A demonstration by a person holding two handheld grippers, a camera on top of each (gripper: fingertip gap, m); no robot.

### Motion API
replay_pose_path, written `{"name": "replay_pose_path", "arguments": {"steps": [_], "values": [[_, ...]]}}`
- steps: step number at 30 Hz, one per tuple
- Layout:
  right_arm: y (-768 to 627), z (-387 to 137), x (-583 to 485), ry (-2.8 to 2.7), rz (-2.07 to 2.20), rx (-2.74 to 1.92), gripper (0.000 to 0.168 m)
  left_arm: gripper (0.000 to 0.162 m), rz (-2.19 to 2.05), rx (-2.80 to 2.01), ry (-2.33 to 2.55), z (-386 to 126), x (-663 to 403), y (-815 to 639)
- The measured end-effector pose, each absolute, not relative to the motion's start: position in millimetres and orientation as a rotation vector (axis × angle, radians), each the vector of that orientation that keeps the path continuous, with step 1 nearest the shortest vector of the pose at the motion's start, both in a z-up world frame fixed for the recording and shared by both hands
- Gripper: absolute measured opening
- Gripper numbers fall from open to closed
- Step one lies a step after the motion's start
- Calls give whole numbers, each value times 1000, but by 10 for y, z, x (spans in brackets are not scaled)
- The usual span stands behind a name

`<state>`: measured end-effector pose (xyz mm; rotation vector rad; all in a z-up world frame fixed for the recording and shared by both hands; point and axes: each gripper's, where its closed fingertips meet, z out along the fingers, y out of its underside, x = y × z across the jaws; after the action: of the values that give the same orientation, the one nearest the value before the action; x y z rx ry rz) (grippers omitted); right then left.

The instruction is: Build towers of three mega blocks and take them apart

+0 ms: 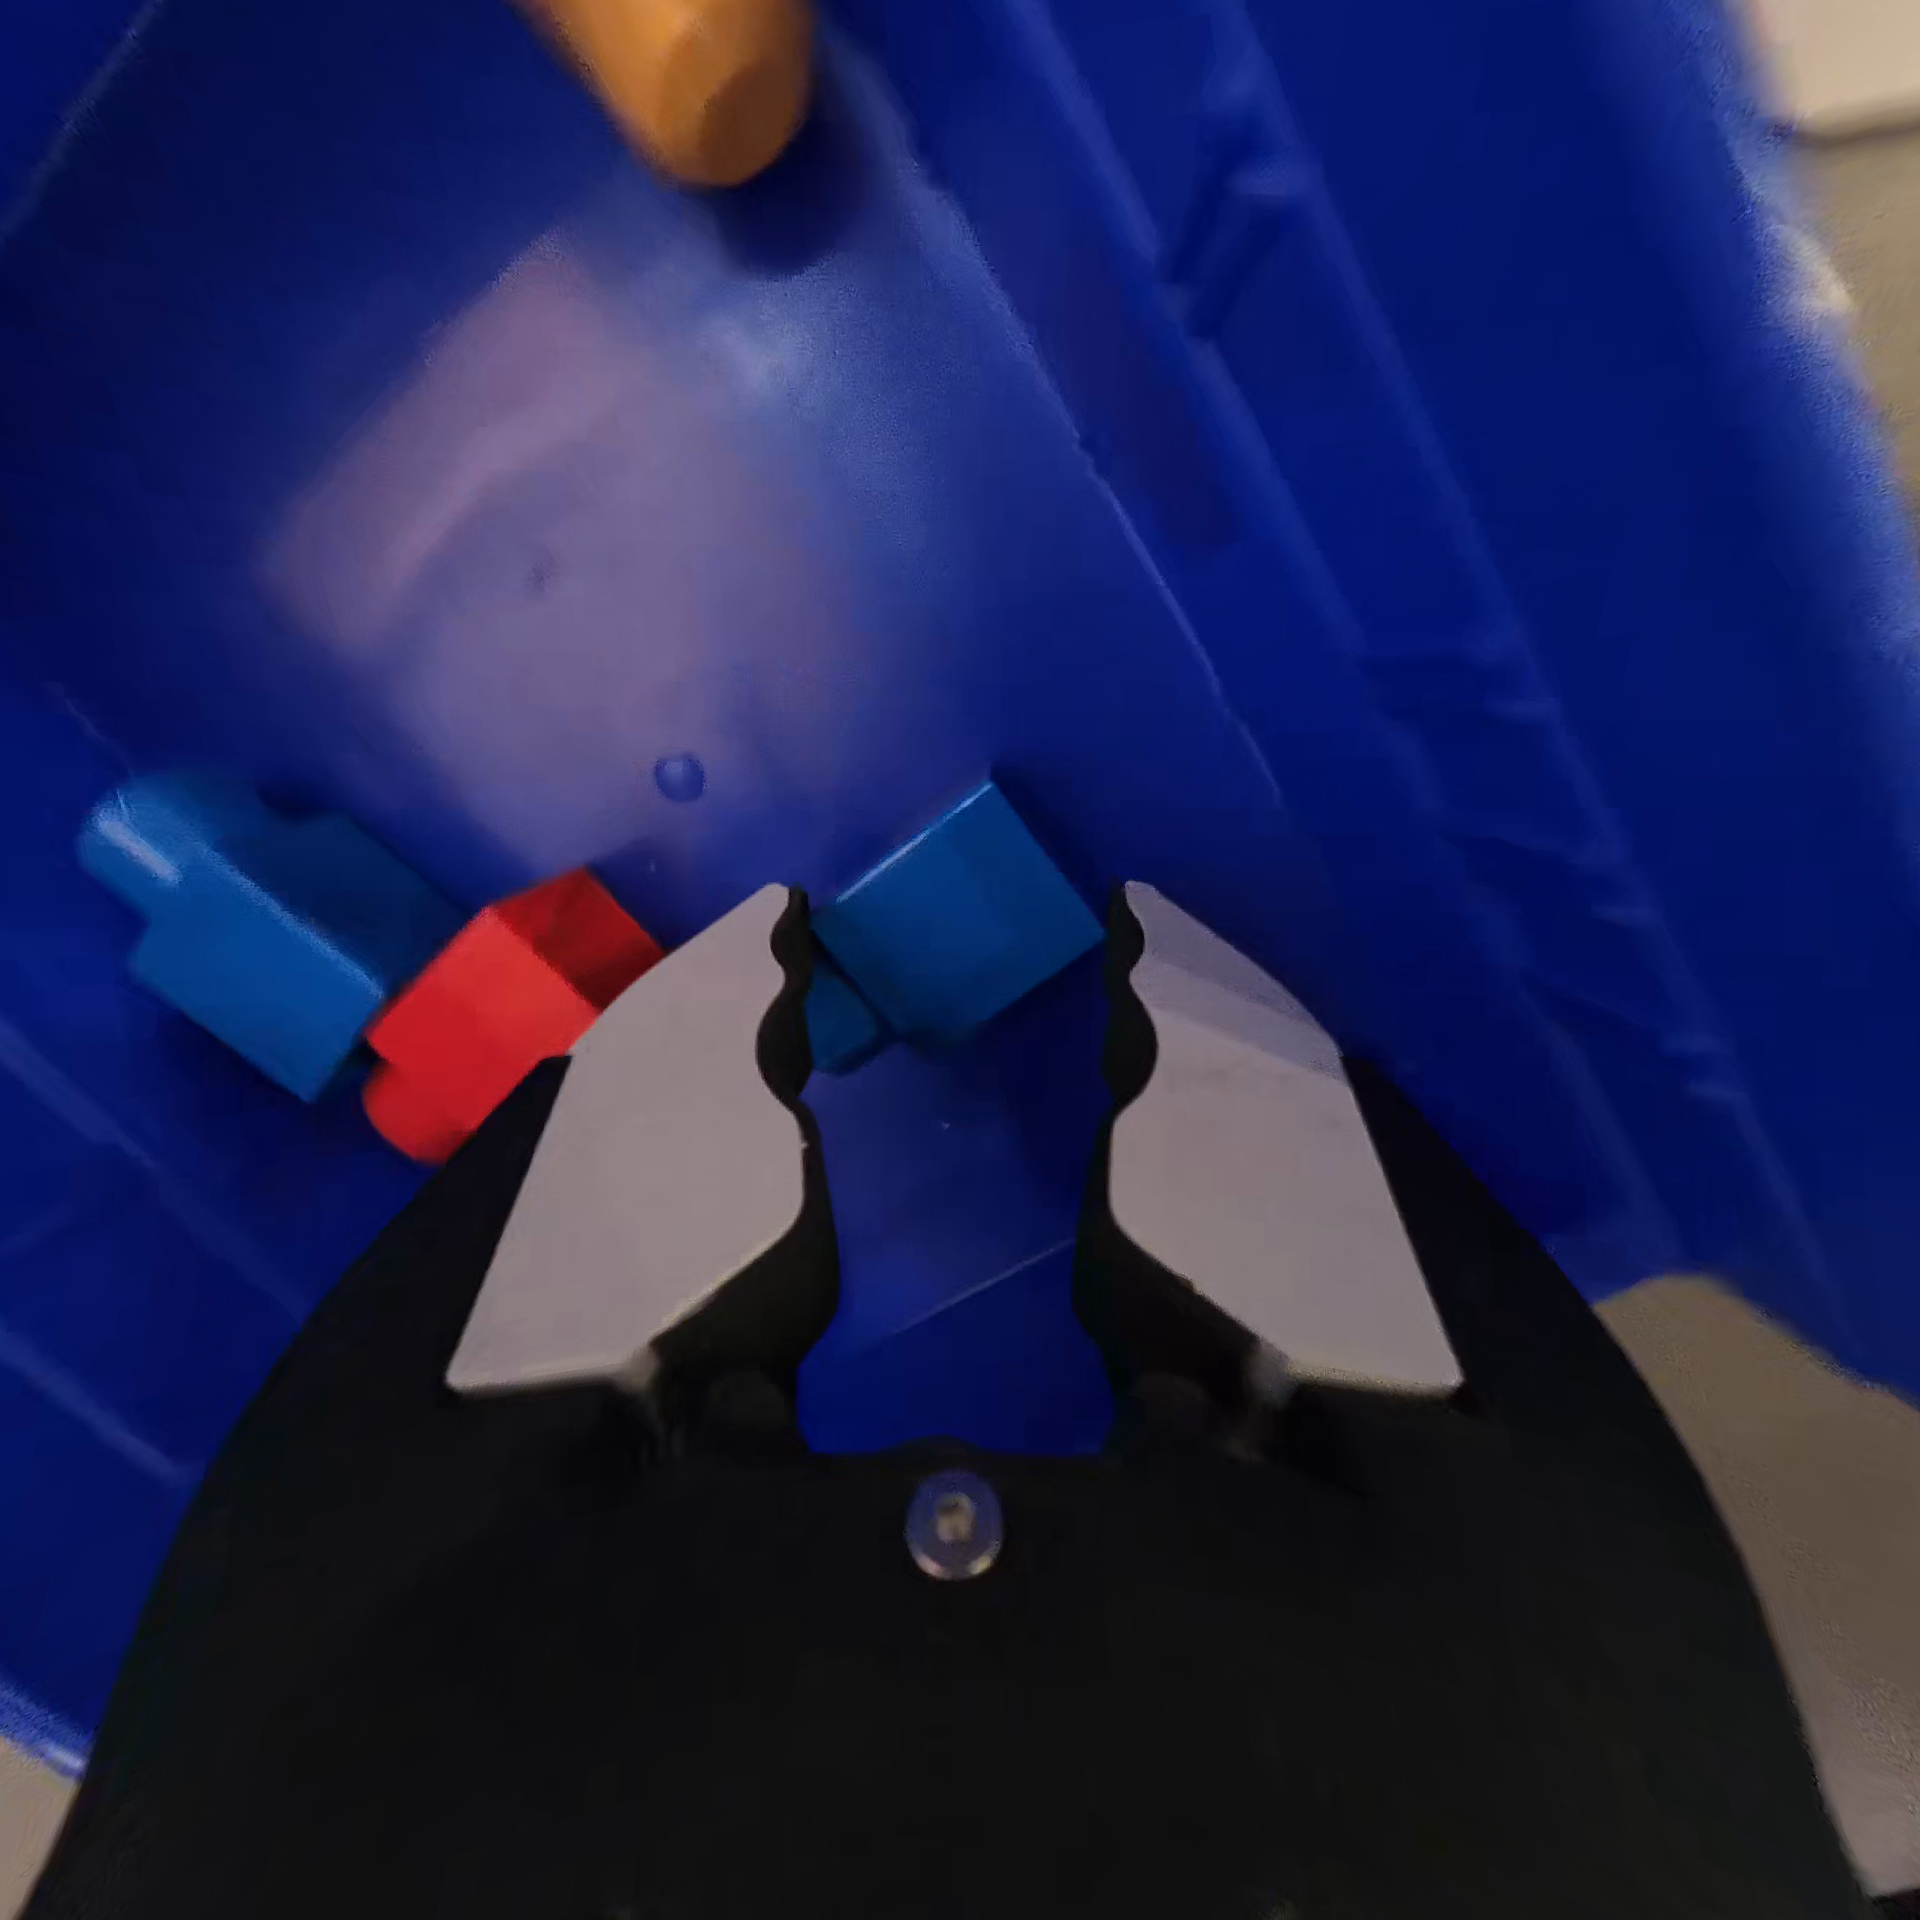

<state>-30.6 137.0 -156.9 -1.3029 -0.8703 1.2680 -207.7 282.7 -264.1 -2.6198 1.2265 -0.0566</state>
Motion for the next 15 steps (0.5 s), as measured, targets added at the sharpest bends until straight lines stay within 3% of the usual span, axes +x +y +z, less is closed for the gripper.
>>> {"name": "replay_pose_path", "arguments": {"steps": [6,7,9,10,15], "values": [[1367,-1568,-307,-872,1270,-1301,37,54,90,-2193,1925,-2577,-2161,2824],[1367,-1568,-307,-873,1270,-1302,37,54,42,-2188,1911,-2544,-2135,2839],[1369,-1568,-304,-870,1272,-1301,37,91,-10,-2320,1737,-2480,-2183,2921],[1370,-1566,-303,-869,1274,-1301,37,99,-31,-2394,1655,-2464,-2232,2919],[1370,-1569,-306,-871,1273,-1303,37,92,-113,-2558,1242,-2413,-2263,2868]]}}
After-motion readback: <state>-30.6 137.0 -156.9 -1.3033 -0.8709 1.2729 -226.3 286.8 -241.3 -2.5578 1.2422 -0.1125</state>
